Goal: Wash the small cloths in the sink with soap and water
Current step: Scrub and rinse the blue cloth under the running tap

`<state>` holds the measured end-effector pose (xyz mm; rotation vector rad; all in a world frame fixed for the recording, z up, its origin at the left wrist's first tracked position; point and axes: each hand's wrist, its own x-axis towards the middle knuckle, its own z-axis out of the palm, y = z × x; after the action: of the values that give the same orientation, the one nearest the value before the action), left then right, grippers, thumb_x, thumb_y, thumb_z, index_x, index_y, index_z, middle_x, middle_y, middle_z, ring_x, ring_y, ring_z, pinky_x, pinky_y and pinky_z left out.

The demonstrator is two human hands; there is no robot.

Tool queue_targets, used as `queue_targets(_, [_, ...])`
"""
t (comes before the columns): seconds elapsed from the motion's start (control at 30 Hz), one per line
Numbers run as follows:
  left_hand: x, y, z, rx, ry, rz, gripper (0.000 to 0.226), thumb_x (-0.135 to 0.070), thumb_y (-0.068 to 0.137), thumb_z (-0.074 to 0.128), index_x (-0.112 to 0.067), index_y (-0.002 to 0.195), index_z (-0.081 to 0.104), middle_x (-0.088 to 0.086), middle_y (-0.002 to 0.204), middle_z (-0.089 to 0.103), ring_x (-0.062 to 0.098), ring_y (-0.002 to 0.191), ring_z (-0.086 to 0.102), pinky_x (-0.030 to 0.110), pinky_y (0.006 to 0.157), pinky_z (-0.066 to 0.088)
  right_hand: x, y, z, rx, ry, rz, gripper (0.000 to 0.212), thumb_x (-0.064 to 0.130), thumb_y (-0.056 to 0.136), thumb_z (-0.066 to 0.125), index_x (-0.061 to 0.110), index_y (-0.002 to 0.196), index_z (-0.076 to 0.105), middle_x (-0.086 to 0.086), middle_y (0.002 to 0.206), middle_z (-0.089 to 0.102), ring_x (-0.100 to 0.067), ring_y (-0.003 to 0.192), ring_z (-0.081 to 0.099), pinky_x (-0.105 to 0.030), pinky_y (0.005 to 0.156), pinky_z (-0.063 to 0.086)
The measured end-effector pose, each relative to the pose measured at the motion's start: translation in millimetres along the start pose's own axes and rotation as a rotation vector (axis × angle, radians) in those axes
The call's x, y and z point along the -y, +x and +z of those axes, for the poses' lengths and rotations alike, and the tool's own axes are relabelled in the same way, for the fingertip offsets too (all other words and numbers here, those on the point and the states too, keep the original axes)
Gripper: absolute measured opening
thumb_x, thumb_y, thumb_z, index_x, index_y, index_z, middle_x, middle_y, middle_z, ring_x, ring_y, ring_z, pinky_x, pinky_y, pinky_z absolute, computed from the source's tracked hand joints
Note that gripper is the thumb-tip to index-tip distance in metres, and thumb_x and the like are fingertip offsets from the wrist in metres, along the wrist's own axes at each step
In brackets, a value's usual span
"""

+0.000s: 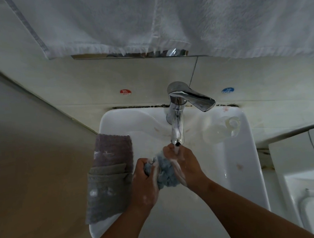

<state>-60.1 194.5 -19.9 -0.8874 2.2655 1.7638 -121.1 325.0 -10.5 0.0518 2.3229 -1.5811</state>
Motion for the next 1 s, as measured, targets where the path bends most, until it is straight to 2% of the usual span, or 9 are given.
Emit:
queue_targets(0.07, [-1.7,0.8,-0.1,-0.004,-0.002,0.02,0.011,-0.019,0.099,0.061,-0.015,0.091,0.055,0.006,0.081,0.062,0.027,0.072,0.06,0.041,0.067,0.056,-2.3,2.0,4.2,0.024,0.021,0.043,0.036,0.032,0.102,0.05,0.028,0.066,0.052,0.01,0.064,0.05,-0.005,0.058,0.048,-0.024,0.063,0.043])
queue_targets(0.17, [-7.9,0.9,2.1,-0.011,-0.019,0.055,0.013,-0.013,0.099,0.06,-0.004,0.092,0.054,0.006,0.076,0.056,0.012,0.065,0.051,0.024,0.055,0.048,3.0,7.2,6.2,0.014,0.145,0.11,0.042,0.052,0.088,0.059,0.027,0.058,0.045,0.011,0.056,0.04,-0.011,0.056,0.039,-0.038,0.059,0.035])
queue_targets(0.3, [-13.7,2.0,8.9,-0.026,0.062,0.128,0.013,-0.024,0.099,0.06,-0.02,0.088,0.053,0.001,0.077,0.06,0.009,0.065,0.057,0.027,0.059,0.049,4.5,12.4,1.5,-0.087,0.211,0.077,0.036,0.031,0.092,0.063,0.01,0.065,0.052,0.004,0.059,0.048,-0.012,0.059,0.045,-0.033,0.057,0.037])
queue_targets(0.4, [-16.2,5.9,17.1,0.016,0.026,0.115,0.016,-0.034,0.097,0.061,-0.023,0.089,0.054,0.0,0.077,0.059,0.008,0.068,0.06,0.025,0.062,0.054,6.2,15.7,-3.0,-0.149,0.17,0.105,0.034,0.013,0.098,0.055,0.016,0.065,0.046,0.002,0.06,0.046,-0.006,0.055,0.041,-0.024,0.056,0.036])
queue_targets(0.5, [-17.1,9.9,25.3,0.08,-0.027,0.076,0.028,-0.056,0.089,0.058,-0.028,0.09,0.053,0.001,0.081,0.061,0.03,0.077,0.064,0.051,0.067,0.059,6.6,16.6,-7.6,-0.236,0.148,0.162,0.037,0.021,0.103,0.05,0.016,0.066,0.047,0.003,0.059,0.043,-0.002,0.05,0.036,-0.016,0.052,0.033])
queue_targets(0.67, [-26.4,12.6,42.6,0.096,0.034,0.14,0.012,-0.037,0.099,0.057,-0.032,0.089,0.052,-0.005,0.083,0.062,0.017,0.079,0.064,0.04,0.067,0.059,3.4,-0.1,-16.8,-0.372,0.171,0.143,0.032,0.031,0.101,0.056,0.016,0.073,0.06,0.006,0.063,0.058,0.001,0.057,0.054,-0.011,0.056,0.044])
queue_targets(0.73, [-33.8,11.3,49.7,0.098,0.063,0.149,0.02,-0.047,0.098,0.054,-0.032,0.086,0.049,-0.007,0.081,0.06,0.012,0.076,0.062,0.033,0.067,0.056,1.4,-12.1,-16.0,-0.395,0.165,0.114,0.027,0.029,0.099,0.059,0.014,0.078,0.063,0.002,0.069,0.063,-0.001,0.062,0.058,-0.014,0.06,0.048])
queue_targets(0.87, [-40.4,9.1,60.0,0.142,0.095,0.113,0.046,-0.07,0.087,0.047,-0.024,0.092,0.053,0.003,0.085,0.063,0.019,0.082,0.064,0.037,0.073,0.059,-5.0,-27.4,-15.5,-0.417,0.136,0.081,0.022,0.029,0.1,0.059,0.016,0.081,0.061,0.006,0.072,0.062,-0.01,0.069,0.061,-0.017,0.061,0.051])
queue_targets(1.0, [-48.4,14.9,63.1,0.116,0.049,0.131,0.031,-0.053,0.094,0.06,-0.023,0.086,0.055,-0.005,0.073,0.062,0.007,0.069,0.061,0.014,0.058,0.047,-8.0,-29.7,-18.3,-0.415,0.103,0.044,0.018,0.029,0.1,0.057,0.02,0.085,0.057,0.007,0.075,0.061,-0.009,0.071,0.06,-0.019,0.064,0.051])
